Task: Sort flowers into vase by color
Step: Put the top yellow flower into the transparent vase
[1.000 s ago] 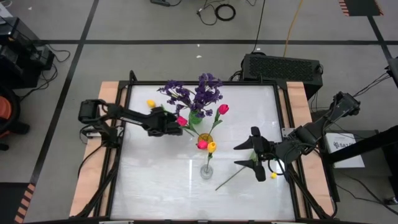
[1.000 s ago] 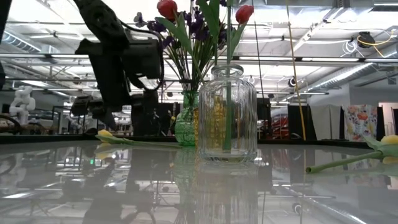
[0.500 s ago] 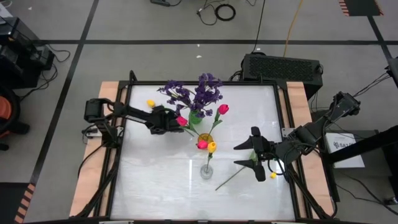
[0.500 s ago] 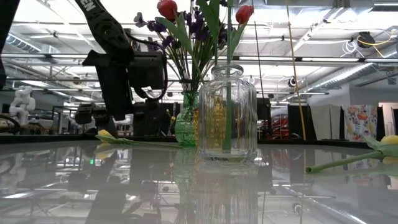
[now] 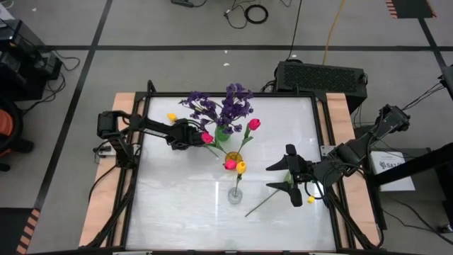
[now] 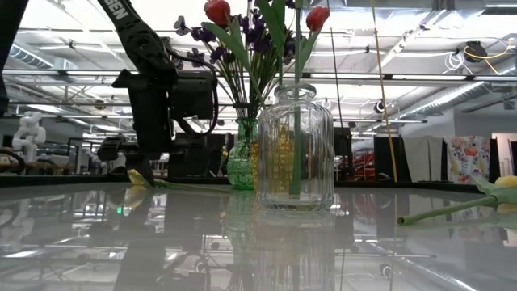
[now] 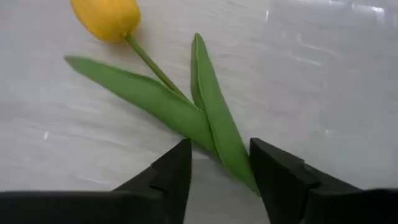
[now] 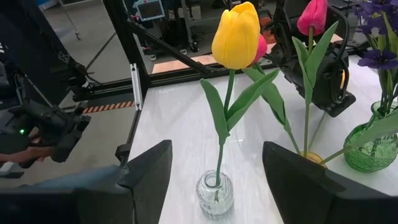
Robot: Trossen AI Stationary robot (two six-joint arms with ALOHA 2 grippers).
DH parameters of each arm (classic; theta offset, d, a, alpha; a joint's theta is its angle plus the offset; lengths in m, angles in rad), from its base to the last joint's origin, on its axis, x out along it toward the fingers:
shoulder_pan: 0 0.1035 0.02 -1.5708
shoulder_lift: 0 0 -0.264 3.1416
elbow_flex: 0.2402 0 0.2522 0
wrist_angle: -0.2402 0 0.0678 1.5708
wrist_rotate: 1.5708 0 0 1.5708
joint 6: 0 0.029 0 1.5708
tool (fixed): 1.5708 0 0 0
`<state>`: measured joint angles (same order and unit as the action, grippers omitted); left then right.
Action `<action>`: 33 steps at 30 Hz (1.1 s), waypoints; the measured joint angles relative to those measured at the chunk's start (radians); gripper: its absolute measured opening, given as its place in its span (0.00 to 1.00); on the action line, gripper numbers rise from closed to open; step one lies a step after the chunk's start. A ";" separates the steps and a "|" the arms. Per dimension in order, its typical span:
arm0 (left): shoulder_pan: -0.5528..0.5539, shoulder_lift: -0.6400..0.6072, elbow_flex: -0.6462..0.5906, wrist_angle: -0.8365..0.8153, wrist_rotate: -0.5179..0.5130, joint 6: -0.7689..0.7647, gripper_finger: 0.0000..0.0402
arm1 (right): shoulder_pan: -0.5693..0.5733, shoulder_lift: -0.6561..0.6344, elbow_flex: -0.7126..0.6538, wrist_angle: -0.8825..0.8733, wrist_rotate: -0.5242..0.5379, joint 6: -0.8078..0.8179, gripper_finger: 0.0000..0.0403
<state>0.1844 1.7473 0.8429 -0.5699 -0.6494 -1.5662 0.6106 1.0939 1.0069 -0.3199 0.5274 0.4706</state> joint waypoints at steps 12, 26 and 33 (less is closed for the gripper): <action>0.000 0.000 0.000 -0.135 -0.006 0.030 0.09 | 0.000 0.000 0.000 0.000 0.000 -0.002 0.60; -0.035 -0.122 0.000 -0.342 0.033 0.069 0.01 | 0.000 0.000 0.000 -0.001 0.000 -0.003 0.60; -0.096 -0.267 0.000 -0.434 0.077 0.158 0.00 | 0.000 0.000 0.000 0.000 0.000 -0.003 0.60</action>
<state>0.0886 1.4801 0.8429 -1.0039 -0.5723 -1.4085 0.6106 1.0943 1.0069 -0.3198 0.5275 0.4671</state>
